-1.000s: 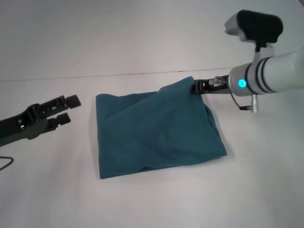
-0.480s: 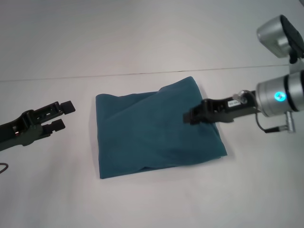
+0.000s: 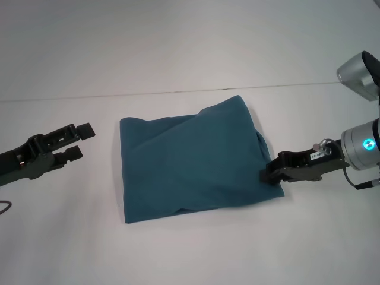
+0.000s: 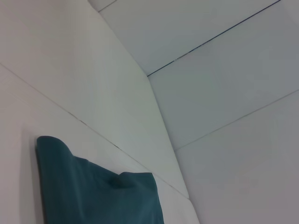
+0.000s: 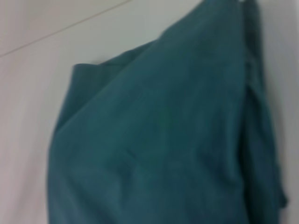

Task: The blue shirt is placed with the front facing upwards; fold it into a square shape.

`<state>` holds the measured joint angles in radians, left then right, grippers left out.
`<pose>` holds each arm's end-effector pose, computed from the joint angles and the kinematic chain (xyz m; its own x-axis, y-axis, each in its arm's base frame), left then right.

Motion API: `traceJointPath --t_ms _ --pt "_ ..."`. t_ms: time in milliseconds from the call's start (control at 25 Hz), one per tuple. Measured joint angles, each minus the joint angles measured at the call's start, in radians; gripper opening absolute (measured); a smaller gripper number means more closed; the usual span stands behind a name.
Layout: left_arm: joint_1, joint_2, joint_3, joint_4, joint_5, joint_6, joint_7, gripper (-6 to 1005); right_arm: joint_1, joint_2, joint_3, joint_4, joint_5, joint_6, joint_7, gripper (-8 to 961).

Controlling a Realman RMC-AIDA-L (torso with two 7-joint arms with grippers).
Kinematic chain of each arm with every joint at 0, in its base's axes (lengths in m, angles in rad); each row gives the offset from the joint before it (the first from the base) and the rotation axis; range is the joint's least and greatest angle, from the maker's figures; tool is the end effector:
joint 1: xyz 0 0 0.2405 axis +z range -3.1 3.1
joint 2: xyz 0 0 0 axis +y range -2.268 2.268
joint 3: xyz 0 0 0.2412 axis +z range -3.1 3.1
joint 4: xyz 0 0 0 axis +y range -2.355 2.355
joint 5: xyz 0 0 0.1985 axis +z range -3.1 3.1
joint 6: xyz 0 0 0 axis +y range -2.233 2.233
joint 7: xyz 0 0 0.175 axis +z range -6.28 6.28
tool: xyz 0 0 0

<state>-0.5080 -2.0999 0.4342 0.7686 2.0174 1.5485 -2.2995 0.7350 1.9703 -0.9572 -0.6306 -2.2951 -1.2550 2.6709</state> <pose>-0.2493 0.3442 0.0291 0.0028 0.7770 0.6295 0.9232 -0.2440 0.2970 0.2484 0.3874 -0.0200 0.1534 -0.9498 -0.2727 -0.9824 -0.1168 -0.1460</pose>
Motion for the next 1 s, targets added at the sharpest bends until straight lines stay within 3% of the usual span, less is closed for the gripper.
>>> traceJointPath --t_ms 280,440,600,800,1000 --pt "-0.001 0.0 0.0 0.0 -0.002 -0.001 -0.001 934 0.003 -0.009 0.008 -0.019 -0.001 -0.024 0.003 251" --pt "-0.015 0.008 0.015 0.0 0.059 -0.011 -0.046 936 -0.01 -0.027 0.097 -0.102 0.029 -0.13 -0.009 252" --pt "-0.046 0.012 0.062 -0.008 0.159 -0.069 -0.129 938 -0.011 -0.069 0.203 -0.154 0.074 -0.266 -0.036 253" --pt "-0.094 0.009 0.19 -0.029 0.175 -0.186 -0.188 940 -0.019 -0.119 0.316 -0.156 0.201 -0.398 -0.112 263" --pt "-0.168 0.012 0.307 -0.092 0.194 -0.312 -0.229 941 -0.035 -0.149 0.396 -0.154 0.259 -0.439 -0.139 284"
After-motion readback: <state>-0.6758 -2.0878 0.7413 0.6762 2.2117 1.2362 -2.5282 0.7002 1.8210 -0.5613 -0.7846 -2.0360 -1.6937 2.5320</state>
